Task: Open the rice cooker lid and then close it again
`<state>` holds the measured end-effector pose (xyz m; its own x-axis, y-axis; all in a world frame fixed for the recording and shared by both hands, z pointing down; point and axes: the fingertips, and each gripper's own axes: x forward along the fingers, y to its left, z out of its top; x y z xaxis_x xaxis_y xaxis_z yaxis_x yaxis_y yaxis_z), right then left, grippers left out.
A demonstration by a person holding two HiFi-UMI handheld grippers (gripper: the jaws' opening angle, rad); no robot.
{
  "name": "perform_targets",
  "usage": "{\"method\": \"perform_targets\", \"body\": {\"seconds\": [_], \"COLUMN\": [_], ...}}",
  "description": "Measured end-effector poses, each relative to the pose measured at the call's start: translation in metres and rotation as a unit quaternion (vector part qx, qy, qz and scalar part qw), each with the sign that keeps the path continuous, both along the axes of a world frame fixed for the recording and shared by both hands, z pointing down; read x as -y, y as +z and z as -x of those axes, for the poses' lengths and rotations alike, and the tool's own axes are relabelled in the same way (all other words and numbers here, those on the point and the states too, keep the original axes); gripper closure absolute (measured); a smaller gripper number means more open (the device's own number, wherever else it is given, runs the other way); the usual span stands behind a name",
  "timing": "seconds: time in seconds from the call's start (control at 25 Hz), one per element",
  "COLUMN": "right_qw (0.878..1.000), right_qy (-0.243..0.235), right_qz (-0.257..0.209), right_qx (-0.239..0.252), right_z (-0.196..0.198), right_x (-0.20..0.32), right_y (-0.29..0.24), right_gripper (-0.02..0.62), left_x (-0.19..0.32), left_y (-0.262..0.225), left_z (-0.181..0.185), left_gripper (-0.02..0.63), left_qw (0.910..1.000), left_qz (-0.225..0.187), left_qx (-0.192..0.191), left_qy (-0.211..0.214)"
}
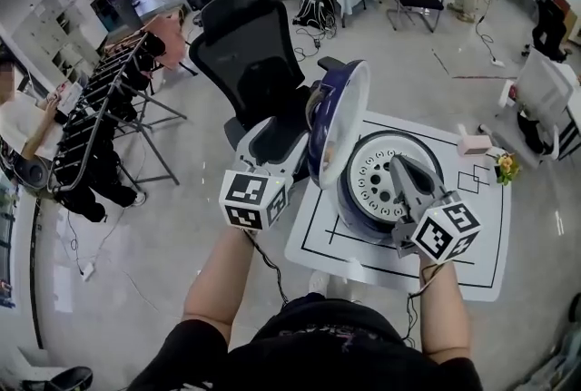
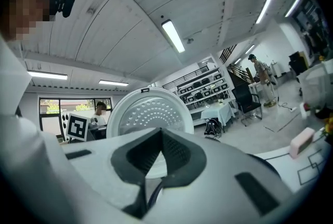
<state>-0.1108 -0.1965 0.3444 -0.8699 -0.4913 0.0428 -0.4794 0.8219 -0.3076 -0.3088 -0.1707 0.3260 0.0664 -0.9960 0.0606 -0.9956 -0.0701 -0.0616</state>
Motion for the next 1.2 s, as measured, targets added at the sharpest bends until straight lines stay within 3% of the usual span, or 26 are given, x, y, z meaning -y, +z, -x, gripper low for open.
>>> {"method": "perform_targets", "body": {"seconds": [0.64, 0.88, 1.04, 1.2], "right_qw": [0.996, 0.993, 0.991, 0.991], "right_qy": [0.091, 0.119, 0.13, 0.136], "right_qz": [-0.004, -0.005, -0.005, -0.009], "right_qx": [0.001, 0.0, -0.001, 0.0], "right_z": [-0.004, -0.017, -0.037, -0.037], "right_x": [0.033, 0.036, 0.036, 0.039], "right_y": [0.008, 0.008, 0.002, 0.001], "right_gripper": [0.594, 0.594, 0.594, 0.594], "left_x": [0.072, 0.088, 0.089, 0.09], "left_y": [0.011, 0.016, 0.011, 0.013], "left_z": [-0.014, -0.027, -0.045, -0.048], "left_gripper": [0.338, 0.395, 0.478, 0.485], "left_qw": [0.9945, 0.9912, 0.9891, 0.9877], "left_qz": [-0.003, 0.006, 0.014, 0.018], "left_qx": [0.012, 0.021, 0.025, 0.045], "left_qy": [0.104, 0.131, 0.144, 0.148]}}
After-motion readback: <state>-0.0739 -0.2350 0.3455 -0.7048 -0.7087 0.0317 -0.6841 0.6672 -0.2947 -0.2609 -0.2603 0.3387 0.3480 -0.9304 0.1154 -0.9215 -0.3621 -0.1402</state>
